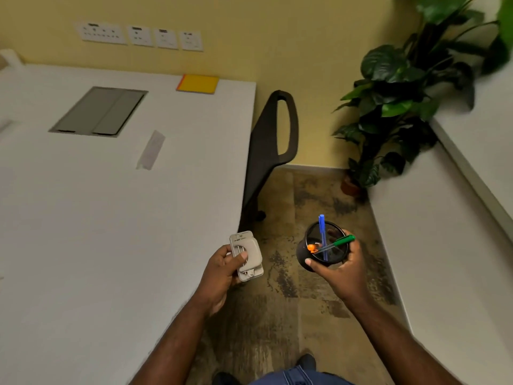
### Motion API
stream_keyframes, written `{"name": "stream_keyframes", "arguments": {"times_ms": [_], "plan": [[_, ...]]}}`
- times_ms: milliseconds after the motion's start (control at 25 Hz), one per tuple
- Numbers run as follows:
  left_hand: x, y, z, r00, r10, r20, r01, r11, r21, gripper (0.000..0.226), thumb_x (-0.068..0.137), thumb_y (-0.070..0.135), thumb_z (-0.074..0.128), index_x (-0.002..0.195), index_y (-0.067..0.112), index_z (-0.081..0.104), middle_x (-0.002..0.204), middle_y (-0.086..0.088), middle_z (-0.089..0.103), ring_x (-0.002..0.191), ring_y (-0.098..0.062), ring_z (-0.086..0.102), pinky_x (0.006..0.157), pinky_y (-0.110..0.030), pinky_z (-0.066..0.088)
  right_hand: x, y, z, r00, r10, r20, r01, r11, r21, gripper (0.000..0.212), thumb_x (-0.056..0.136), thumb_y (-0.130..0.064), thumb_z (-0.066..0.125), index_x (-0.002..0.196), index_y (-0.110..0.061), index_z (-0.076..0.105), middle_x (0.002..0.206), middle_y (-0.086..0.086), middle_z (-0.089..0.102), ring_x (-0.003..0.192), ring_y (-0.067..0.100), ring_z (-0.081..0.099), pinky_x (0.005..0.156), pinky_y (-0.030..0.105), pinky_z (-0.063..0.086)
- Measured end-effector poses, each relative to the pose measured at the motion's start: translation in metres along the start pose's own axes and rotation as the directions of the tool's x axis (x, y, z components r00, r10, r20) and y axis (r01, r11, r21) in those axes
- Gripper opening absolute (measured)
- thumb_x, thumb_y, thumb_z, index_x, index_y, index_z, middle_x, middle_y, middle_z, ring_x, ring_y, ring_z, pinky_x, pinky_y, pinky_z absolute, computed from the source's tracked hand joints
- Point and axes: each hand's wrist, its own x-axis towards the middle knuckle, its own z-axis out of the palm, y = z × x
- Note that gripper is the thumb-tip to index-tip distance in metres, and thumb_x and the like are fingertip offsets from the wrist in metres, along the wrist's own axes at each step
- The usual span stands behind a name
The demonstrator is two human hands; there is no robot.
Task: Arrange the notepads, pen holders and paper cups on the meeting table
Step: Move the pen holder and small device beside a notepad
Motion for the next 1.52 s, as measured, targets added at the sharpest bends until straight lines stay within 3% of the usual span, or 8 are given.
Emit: {"name": "stream_keyframes", "arguments": {"times_ms": [160, 440, 560, 680, 1080, 1280, 1400, 1520], "plan": [[0.021, 0.001, 0.062, 1.0, -0.002, 0.01, 0.001, 0.998, 0.07, 0.026, 0.095, 0.016, 0.059, 0.12, 0.016, 0.061, 0.111, -0.004, 0.074, 0.102, -0.025, 0.071, 0.087, -0.046, 0.058, 0.029, 0.019, -0.049, 1.0, -0.001, -0.026, 0.001, 1.0, 0.017, 0.094, 0.047, -0.029, 0.096, 0.126, -0.036, 0.045, 0.114, -0.041, 0.055, 0.107, -0.015, 0.055, 0.08, 0.001, 0.044], [0.06, 0.006, 0.175, 0.998, 0.056, 0.025, -0.059, 0.99, 0.131, 0.024, 0.095, 0.016, 0.056, 0.119, 0.015, 0.061, 0.108, -0.004, 0.075, 0.099, -0.022, 0.071, 0.084, -0.04, 0.057, 0.105, 0.046, -0.133, 0.999, 0.009, -0.039, -0.008, 1.0, 0.026, 0.092, 0.048, -0.026, 0.097, 0.124, -0.031, 0.047, 0.117, -0.021, 0.06, 0.105, -0.013, 0.058, 0.078, 0.003, 0.047], [0.084, 0.018, 0.215, 0.996, 0.078, 0.049, -0.084, 0.988, 0.133, 0.026, 0.095, 0.016, 0.056, 0.12, 0.013, 0.06, 0.107, -0.003, 0.075, 0.095, -0.018, 0.072, 0.072, -0.03, 0.058, 0.143, 0.053, -0.157, 0.999, 0.025, -0.036, -0.024, 0.999, 0.027, 0.095, 0.05, -0.026, 0.096, 0.131, -0.022, 0.047, 0.119, -0.012, 0.062, 0.106, -0.009, 0.059, 0.083, 0.01, 0.051], [0.116, 0.03, 0.247, 0.994, 0.081, 0.071, -0.089, 0.99, 0.11, 0.027, 0.094, 0.015, 0.057, 0.121, 0.011, 0.059, 0.107, -0.005, 0.075, 0.092, -0.016, 0.073, 0.066, -0.026, 0.058, 0.185, 0.06, -0.167, 0.999, 0.013, -0.029, -0.013, 1.0, 0.017, 0.095, 0.05, -0.029, 0.096, 0.131, -0.026, 0.046, 0.118, -0.016, 0.061, 0.105, -0.013, 0.057, 0.078, 0.001, 0.046], [0.285, 0.139, 0.31, 0.978, 0.192, 0.088, -0.195, 0.98, 0.036, 0.026, 0.094, 0.012, 0.057, 0.12, 0.012, 0.058, 0.11, -0.005, 0.074, 0.097, -0.018, 0.071, 0.079, -0.031, 0.059, 0.388, 0.058, -0.147, 0.996, -0.006, -0.086, 0.002, 0.999, -0.043, 0.096, 0.046, -0.035, 0.096, 0.129, -0.026, 0.047, 0.118, -0.01, 0.064, 0.104, -0.002, 0.063, 0.079, 0.006, 0.05], [0.354, 0.223, 0.315, 0.957, 0.287, 0.044, -0.289, 0.956, 0.055, 0.029, 0.094, 0.015, 0.057, 0.123, 0.011, 0.059, 0.108, -0.002, 0.074, 0.098, -0.016, 0.07, 0.087, -0.039, 0.055, 0.491, 0.035, -0.118, 0.995, -0.074, -0.065, 0.074, 0.997, 0.005, 0.09, 0.048, -0.029, 0.096, 0.123, -0.035, 0.047, 0.11, -0.029, 0.06, 0.103, -0.01, 0.06, 0.081, 0.005, 0.048], [0.394, 0.262, 0.309, 0.931, 0.363, -0.025, -0.362, 0.931, 0.036, 0.034, 0.086, 0.019, 0.061, 0.119, 0.009, 0.061, 0.104, -0.004, 0.075, 0.093, -0.016, 0.071, 0.078, -0.034, 0.06, 0.557, 0.025, -0.091, 0.997, -0.08, -0.015, 0.08, 0.997, 0.015, 0.097, 0.045, -0.04, 0.094, 0.128, -0.03, 0.046, 0.117, -0.019, 0.059, 0.106, -0.006, 0.058, 0.082, 0.005, 0.047], [0.432, 0.295, 0.293, 0.902, 0.417, -0.116, -0.414, 0.909, 0.046, 0.023, 0.089, 0.02, 0.06, 0.11, 0.014, 0.065, 0.097, -0.002, 0.075, 0.087, -0.015, 0.072, 0.066, -0.028, 0.059, 0.626, 0.019, -0.054, 0.99, -0.132, 0.049, 0.129, 0.99, 0.054, 0.096, 0.043, -0.04, 0.094, 0.126, -0.035, 0.045, 0.113, -0.031, 0.053, 0.105, -0.016, 0.052, 0.074, -0.005, 0.041]]}}
